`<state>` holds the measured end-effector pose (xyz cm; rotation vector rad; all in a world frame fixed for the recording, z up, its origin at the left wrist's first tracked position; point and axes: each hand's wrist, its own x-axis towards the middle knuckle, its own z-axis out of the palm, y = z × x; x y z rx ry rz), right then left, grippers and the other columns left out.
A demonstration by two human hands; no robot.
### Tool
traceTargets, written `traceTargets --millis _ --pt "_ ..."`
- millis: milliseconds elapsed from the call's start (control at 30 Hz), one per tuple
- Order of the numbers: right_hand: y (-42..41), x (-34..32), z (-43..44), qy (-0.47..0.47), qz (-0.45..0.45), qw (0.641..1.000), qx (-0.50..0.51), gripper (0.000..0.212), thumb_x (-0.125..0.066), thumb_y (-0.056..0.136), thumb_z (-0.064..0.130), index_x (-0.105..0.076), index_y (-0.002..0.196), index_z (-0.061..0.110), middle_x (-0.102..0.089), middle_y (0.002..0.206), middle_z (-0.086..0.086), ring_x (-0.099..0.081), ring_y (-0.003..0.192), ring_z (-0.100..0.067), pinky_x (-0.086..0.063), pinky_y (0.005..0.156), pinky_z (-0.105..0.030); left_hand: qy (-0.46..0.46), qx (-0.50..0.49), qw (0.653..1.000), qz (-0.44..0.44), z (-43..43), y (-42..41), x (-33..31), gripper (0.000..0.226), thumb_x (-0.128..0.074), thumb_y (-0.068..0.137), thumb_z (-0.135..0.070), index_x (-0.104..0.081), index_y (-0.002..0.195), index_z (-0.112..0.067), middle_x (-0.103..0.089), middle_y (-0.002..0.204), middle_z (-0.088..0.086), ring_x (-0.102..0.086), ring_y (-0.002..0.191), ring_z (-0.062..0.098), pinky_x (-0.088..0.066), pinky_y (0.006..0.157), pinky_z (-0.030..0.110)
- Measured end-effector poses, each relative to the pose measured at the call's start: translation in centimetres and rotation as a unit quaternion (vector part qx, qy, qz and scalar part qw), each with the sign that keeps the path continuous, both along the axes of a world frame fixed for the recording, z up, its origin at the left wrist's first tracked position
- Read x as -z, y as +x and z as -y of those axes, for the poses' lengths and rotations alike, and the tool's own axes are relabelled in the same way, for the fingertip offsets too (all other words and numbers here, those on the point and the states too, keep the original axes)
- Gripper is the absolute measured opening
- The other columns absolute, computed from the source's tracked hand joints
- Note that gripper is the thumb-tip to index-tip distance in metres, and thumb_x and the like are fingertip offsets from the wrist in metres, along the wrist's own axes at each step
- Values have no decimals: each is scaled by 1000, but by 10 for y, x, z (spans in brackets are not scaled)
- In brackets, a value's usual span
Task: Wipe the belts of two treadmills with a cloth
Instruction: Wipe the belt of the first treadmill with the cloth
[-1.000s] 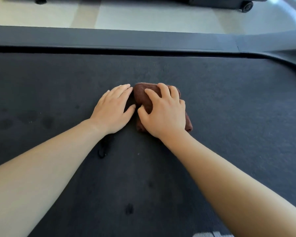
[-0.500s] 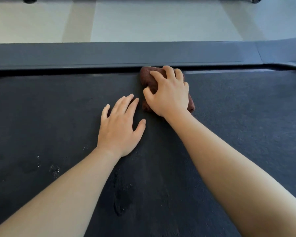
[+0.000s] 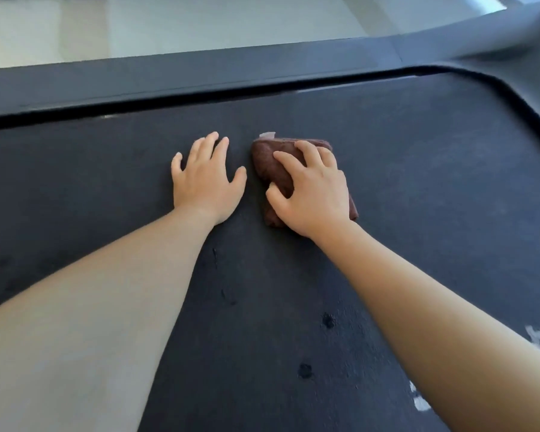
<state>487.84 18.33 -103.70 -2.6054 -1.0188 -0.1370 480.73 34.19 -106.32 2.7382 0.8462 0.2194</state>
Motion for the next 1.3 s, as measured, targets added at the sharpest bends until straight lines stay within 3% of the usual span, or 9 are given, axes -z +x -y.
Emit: traceTargets --millis 333,700,967,1300 --pt "-64 8 41 2 25 1000 17 52 -46 83 52 -50 131 30 -38 143 -2 -32 127 -30 -37 90 -44 11 78 996 30 43 -77 -1 50 -39 96 -36 -36 142 -19 -28 153 2 -20 142 20 -14 114 44" --pt "-138 5 110 4 27 992 -125 49 -47 83 50 -52 127 30 -41 140 -1 -33 124 -28 -37 84 -42 3 34 999 -14 144 -197 -12 52 -38 97 -33 -30 146 -18 -21 156 0 -14 144 20 -13 115 41" --pt "-151 3 184 17 28 984 -176 49 -49 80 50 -59 121 25 -48 135 -4 -39 121 -31 -41 81 -42 3 -7 1000 -16 179 -208 -10 54 -40 94 -27 -29 146 -18 -19 156 -1 -12 144 21 -9 115 44" --pt "-159 -5 224 25 11 993 -116 43 -51 80 41 -60 119 23 -48 133 -5 -39 120 -32 -42 84 -44 2 29 999 -41 182 -213 -11 60 -40 92 -35 -24 147 -18 -14 158 0 -6 145 24 -5 115 50"
